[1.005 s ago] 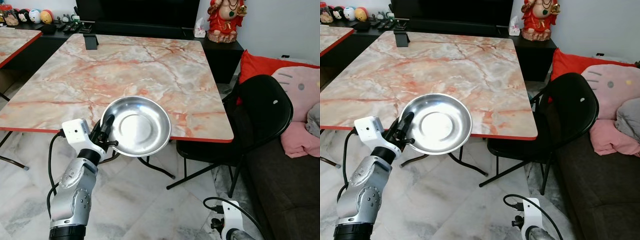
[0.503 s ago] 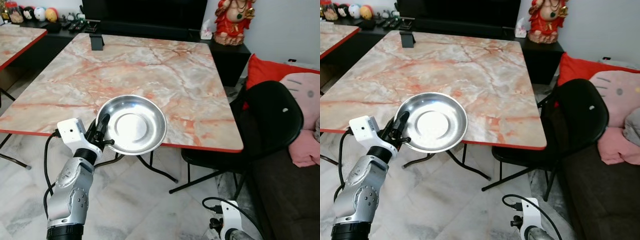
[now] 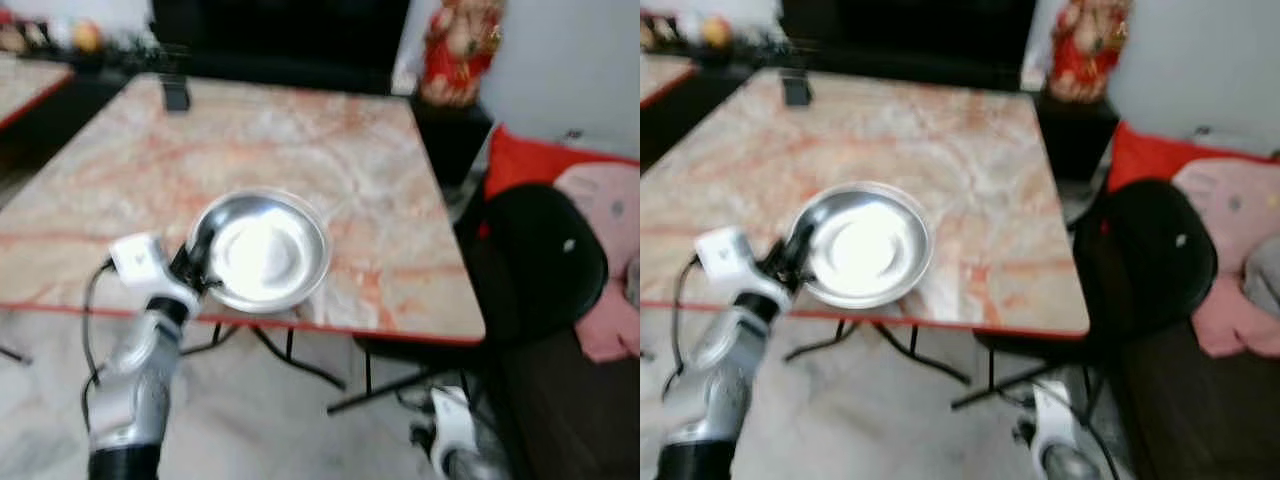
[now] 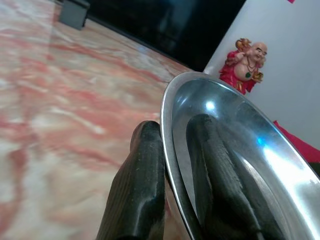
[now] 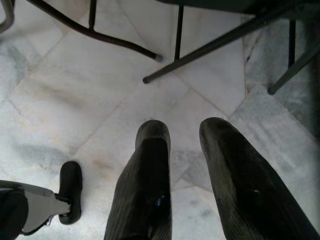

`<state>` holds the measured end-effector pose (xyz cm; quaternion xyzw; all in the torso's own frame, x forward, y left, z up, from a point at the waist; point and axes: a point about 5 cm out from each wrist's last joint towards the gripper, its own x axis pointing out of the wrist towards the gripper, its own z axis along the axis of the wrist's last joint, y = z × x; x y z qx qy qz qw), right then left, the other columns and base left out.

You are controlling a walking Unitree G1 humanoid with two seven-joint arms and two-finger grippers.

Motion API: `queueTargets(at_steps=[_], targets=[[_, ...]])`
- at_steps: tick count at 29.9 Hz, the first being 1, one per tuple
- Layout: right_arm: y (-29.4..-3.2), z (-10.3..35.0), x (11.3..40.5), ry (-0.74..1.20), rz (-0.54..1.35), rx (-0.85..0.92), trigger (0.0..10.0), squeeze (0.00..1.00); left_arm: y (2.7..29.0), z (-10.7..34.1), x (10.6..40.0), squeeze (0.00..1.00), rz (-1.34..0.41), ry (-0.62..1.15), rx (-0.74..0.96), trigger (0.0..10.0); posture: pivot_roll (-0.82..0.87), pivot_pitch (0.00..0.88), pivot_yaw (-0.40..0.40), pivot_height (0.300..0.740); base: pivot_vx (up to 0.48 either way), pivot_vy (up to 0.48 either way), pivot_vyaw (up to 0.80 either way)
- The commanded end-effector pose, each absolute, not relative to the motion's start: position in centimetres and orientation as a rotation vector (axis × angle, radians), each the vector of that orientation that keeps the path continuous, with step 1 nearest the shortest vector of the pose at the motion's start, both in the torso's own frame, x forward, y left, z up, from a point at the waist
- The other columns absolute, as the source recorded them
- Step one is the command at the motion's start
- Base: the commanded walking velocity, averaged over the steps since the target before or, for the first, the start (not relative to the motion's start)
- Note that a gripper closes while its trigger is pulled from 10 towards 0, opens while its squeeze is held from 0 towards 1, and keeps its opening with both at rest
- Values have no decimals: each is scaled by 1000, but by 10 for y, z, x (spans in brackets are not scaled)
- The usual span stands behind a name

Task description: Setting the table

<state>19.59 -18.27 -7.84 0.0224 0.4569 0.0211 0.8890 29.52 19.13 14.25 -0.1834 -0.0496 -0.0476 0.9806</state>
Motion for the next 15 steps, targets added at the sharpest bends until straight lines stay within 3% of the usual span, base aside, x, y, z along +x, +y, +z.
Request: queueTargets(at_steps=[1,15], targets=[[-195,-80,189,970,18,28,10000,0,183,150,297,0,-130,-132,-370,10000,96,0,-87,740,289,0,0],[-195,-80,189,972,21,26,10000,0,198,147,297,0,-65,-125,-348,10000,94,0,-93,740,291,0,0]])
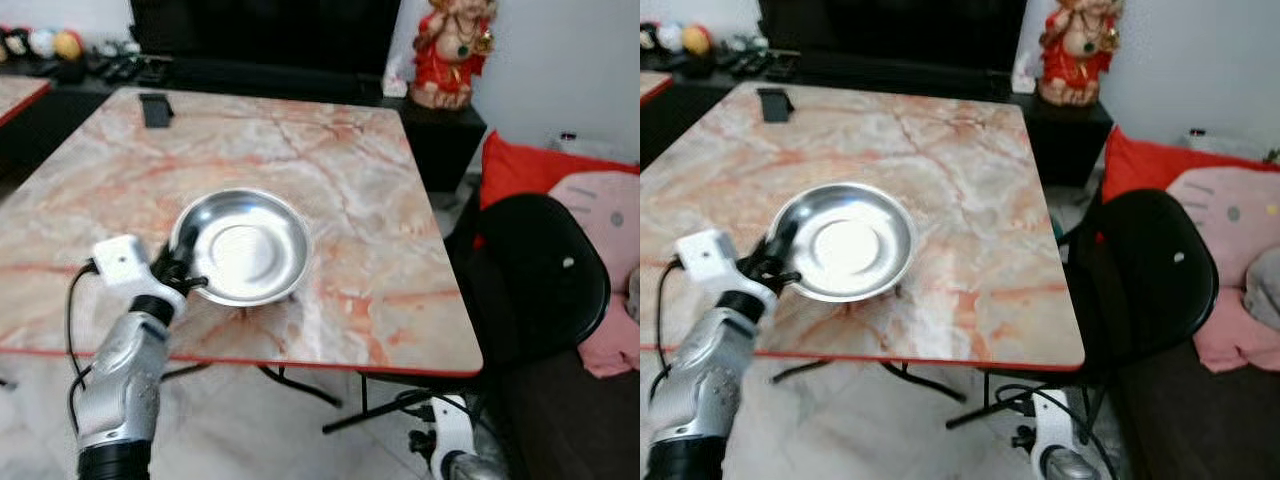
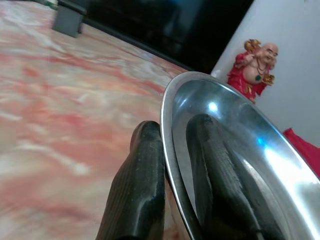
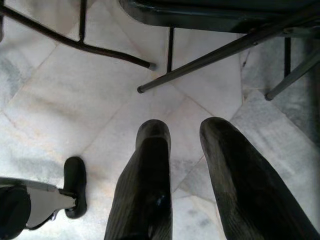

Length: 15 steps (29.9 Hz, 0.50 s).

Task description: Setting the table

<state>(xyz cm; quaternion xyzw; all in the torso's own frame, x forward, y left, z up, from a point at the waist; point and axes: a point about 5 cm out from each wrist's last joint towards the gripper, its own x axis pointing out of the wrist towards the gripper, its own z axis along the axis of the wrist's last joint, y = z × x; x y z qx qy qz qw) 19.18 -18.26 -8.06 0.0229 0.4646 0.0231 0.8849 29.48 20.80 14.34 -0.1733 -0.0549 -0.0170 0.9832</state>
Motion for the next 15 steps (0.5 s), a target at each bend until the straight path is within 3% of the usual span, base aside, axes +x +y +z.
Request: queueTargets(at_steps=[1,15], targets=[[-195,-80,189,972,21,25,10000,0,198,147,297,0,-62,-123,-346,10000,94,0,-93,740,274,0,0],[-195,-81,189,980,35,13,10000,0,232,124,283,0,102,-10,-349,10000,96,0,-93,740,20,0,0]])
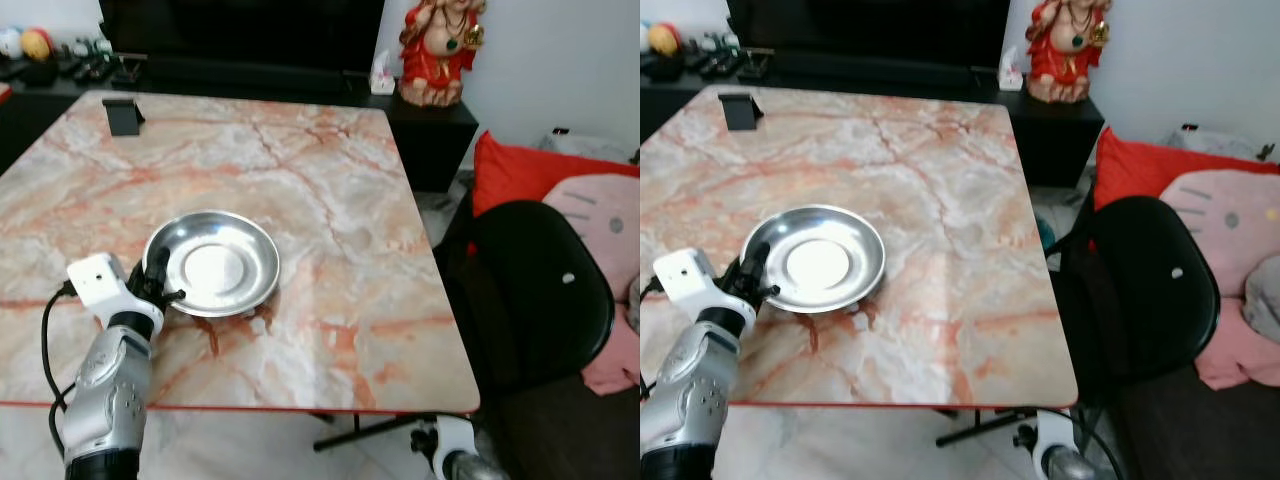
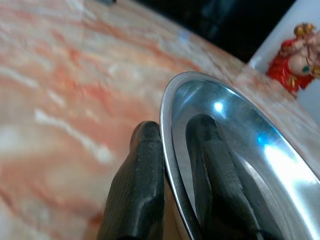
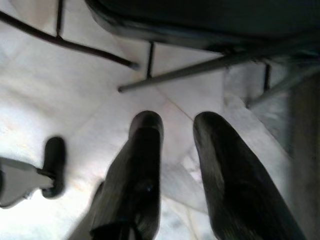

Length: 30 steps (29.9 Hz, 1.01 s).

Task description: Setting the table

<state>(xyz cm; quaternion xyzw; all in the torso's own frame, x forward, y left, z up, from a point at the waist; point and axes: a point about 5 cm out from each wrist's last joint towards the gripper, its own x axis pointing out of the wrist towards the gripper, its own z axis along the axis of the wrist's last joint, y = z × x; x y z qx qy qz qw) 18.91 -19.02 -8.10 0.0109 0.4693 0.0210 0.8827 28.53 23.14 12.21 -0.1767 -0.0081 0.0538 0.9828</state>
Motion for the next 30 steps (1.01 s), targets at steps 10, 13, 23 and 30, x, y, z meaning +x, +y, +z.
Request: queueTargets(at_steps=[10,13,23,30], targets=[[-195,-81,189,981,43,6,10000,0,251,120,272,0,165,8,-343,10000,103,0,-94,740,0,0,0],[-195,-81,188,983,46,3,10000,0,254,117,268,0,174,23,-339,10000,104,0,-94,740,0,0,0],[-195,-81,188,986,55,-4,10000,0,248,98,260,0,120,119,-339,10000,111,0,-95,740,0,0,0],[-195,-81,187,988,57,-6,10000,0,246,92,257,0,107,157,-326,10000,115,0,-95,740,0,0,0]])
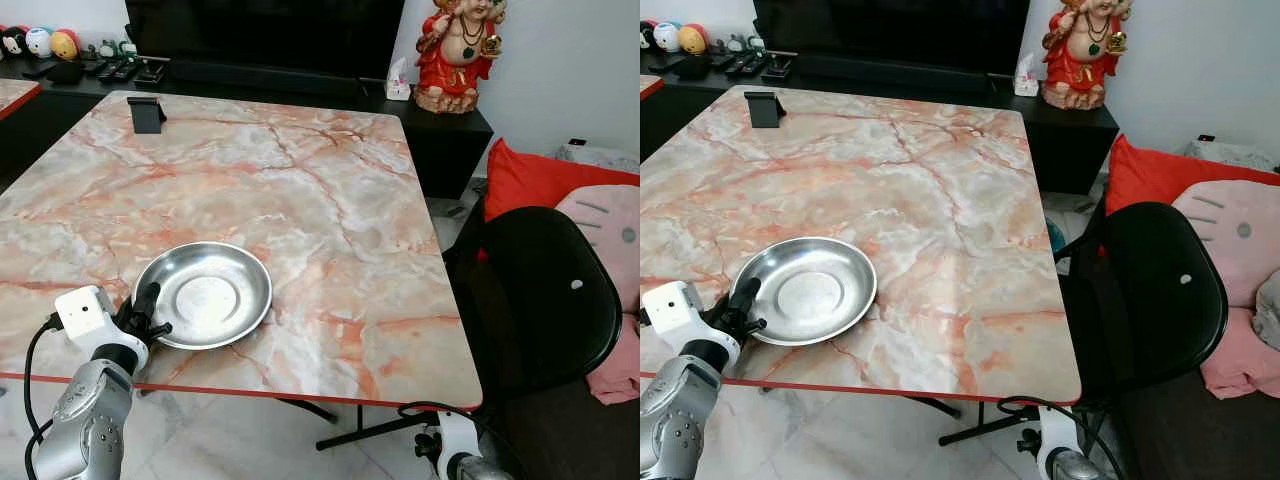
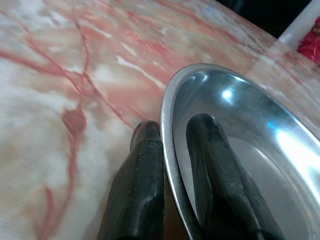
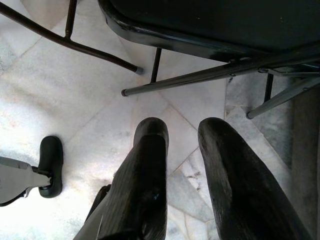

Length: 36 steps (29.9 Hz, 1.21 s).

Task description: Setting the table

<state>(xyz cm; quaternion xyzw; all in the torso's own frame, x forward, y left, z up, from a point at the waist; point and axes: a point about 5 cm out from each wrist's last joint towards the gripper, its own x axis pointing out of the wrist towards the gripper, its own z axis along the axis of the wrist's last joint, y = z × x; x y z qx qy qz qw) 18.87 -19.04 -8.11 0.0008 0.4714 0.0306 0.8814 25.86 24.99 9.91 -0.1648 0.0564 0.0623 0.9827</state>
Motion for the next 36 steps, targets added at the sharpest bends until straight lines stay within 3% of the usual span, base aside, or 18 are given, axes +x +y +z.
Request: queueTargets(at_steps=[1,2,3,4,5,7,21,25,26,27,28,29,30,36], targets=[[-195,-81,187,989,57,-7,10000,0,246,92,257,0,106,161,-324,10000,115,0,-95,740,0,0,0],[-195,-81,187,990,59,-8,10000,0,245,91,256,0,98,166,-320,10000,115,0,-94,740,0,0,0],[-195,-81,187,990,60,-8,10000,0,245,90,256,431,95,171,-308,10000,115,0,-94,740,0,0,0],[-195,-81,187,990,60,-8,10000,0,245,90,256,431,95,171,-308,10000,115,0,-94,740,0,0,0],[-195,-81,187,989,60,-7,10000,0,245,89,256,627,100,177,-300,10000,113,0,-94,740,0,0,0],[-195,-81,187,988,59,-6,10000,0,245,89,257,639,105,177,-301,10000,110,0,-94,740,0,0,0],[-196,-80,189,987,60,-7,10000,0,248,96,259,639,133,151,-261,10000,114,0,-107,740,0,0,0],[-196,-80,189,986,62,-7,10000,0,255,102,259,588,175,123,-240,10000,115,0,-108,740,0,0,0],[-196,-80,189,986,63,-8,10000,0,257,105,259,384,180,107,-240,10000,116,0,-110,740,0,0,0],[-196,-80,189,986,64,-9,10000,0,258,110,260,384,186,80,-244,10000,116,0,-110,740,0,0,0],[-196,-80,189,987,64,-9,10000,0,258,116,261,255,175,44,-254,10000,118,0,-112,740,0,0,0],[-196,-80,189,987,64,-9,10000,0,258,116,261,255,175,44,-254,10000,118,0,-112,740,0,0,0],[-196,-80,189,986,65,-8,10000,0,258,121,262,0,174,18,-275,10000,117,0,-112,740,0,0,0],[-196,-80,189,983,66,-6,10000,0,254,137,265,0,149,-79,-309,10000,114,0,-112,740,0,0,0]])
